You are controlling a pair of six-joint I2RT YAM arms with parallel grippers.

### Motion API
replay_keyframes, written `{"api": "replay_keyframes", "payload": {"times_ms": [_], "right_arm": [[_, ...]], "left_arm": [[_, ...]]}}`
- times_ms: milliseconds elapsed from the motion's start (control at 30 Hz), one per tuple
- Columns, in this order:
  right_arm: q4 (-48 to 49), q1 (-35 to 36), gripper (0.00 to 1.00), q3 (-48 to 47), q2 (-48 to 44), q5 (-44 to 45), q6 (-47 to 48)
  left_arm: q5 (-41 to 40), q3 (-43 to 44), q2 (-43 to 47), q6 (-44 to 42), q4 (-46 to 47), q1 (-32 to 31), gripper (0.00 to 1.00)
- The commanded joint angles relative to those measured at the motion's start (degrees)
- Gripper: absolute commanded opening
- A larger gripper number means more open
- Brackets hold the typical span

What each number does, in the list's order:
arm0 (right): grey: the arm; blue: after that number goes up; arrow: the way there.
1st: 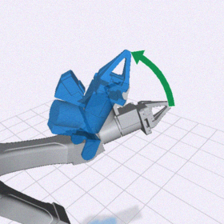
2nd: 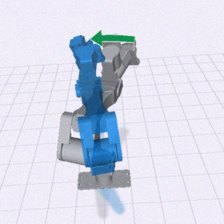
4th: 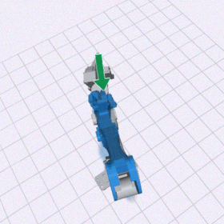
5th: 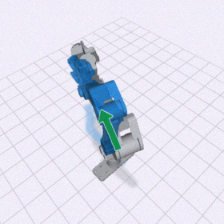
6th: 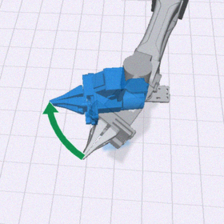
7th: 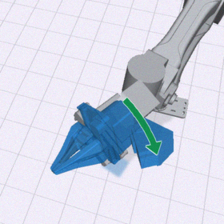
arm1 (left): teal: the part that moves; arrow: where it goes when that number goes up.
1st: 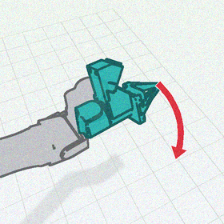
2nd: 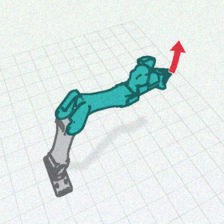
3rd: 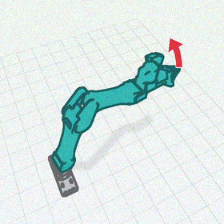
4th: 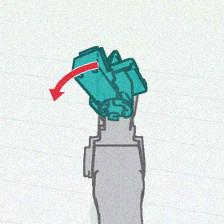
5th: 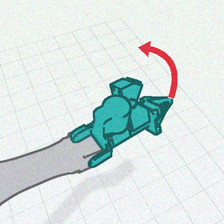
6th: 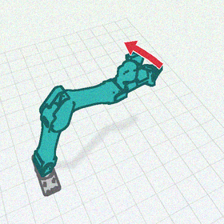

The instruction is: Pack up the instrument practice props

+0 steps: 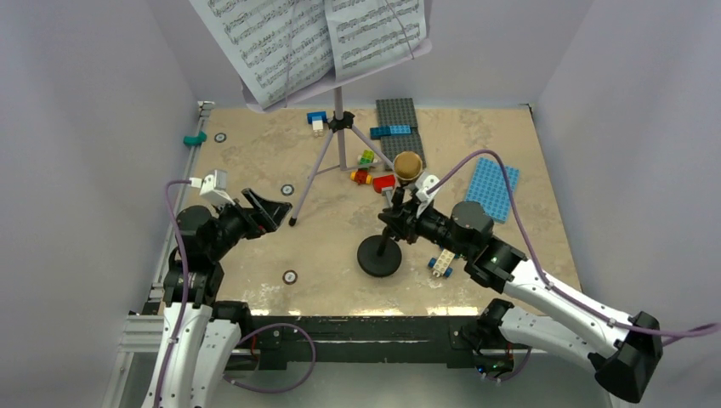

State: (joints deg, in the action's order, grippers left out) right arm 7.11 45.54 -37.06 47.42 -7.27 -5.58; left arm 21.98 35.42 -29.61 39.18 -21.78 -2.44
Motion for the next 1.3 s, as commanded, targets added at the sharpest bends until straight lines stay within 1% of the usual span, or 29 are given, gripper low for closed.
{"api": "replay_keyframes", "payload": {"times_ms": [0,33,67,267,400,500,600,633,667,733,800,900,967,1000,1067,1167,1267], "right_arm": [[11.0,4.6,0.00,-1.4,3.0,-1.6,1.3],[11.9,5.3,0.00,-1.3,4.6,-1.5,1.3],[12.8,5.7,0.00,-1.2,5.8,-1.5,1.4],[18.8,6.9,0.00,-0.2,11.9,-3.3,1.5],[23.1,7.5,0.00,1.2,14.4,-3.5,2.5],[23.8,7.9,0.00,1.6,15.5,-3.4,3.4],[22.2,8.4,0.00,1.6,16.2,-2.7,3.8],[21.4,8.5,0.03,1.5,16.1,-2.7,3.6],[20.7,8.6,0.14,1.6,15.9,-2.5,3.3],[19.6,8.8,0.33,1.9,15.0,-1.7,2.2],[18.5,9.0,0.47,2.4,14.0,-0.7,1.4],[17.2,9.4,0.61,2.9,12.3,0.4,0.2],[15.8,9.5,0.81,2.9,11.0,0.6,-0.8],[14.8,9.4,0.87,2.6,10.5,0.7,-1.3],[12.1,9.4,0.91,2.3,9.0,1.1,-2.0],[7.5,9.4,0.94,2.8,5.4,1.2,-3.2],[2.8,9.4,0.97,4.3,1.2,1.1,-4.8]], "left_arm": [[7.7,2.3,1.4,-0.1,1.9,-0.3,0.96],[8.2,2.4,1.5,0.0,1.9,-0.3,0.99],[8.2,2.4,1.7,0.4,1.8,-0.3,1.00],[9.9,0.7,3.3,1.9,3.4,-0.3,1.00],[10.7,-0.9,3.4,2.5,4.6,-0.3,1.00],[10.8,-1.7,3.6,2.9,5.2,-0.3,1.00],[10.7,-1.8,3.5,3.0,5.2,-0.3,1.00],[10.6,-1.8,3.5,2.9,5.0,-0.3,1.00],[10.5,-1.8,3.6,2.9,5.1,-0.3,1.00],[10.1,-1.8,3.8,2.8,4.9,-0.3,1.00],[9.7,-1.9,3.9,3.0,4.7,-0.3,1.00],[9.6,-1.9,3.8,3.5,4.7,-0.3,1.00],[9.7,-1.8,3.4,3.7,4.8,-0.3,1.00],[9.8,-1.7,3.1,3.7,4.7,-0.3,1.00],[9.6,-1.4,2.8,3.9,4.9,-0.3,1.00],[8.7,-1.8,3.4,4.8,6.7,-0.3,1.00],[7.4,-4.2,4.8,6.4,11.2,-0.3,1.00]]}}
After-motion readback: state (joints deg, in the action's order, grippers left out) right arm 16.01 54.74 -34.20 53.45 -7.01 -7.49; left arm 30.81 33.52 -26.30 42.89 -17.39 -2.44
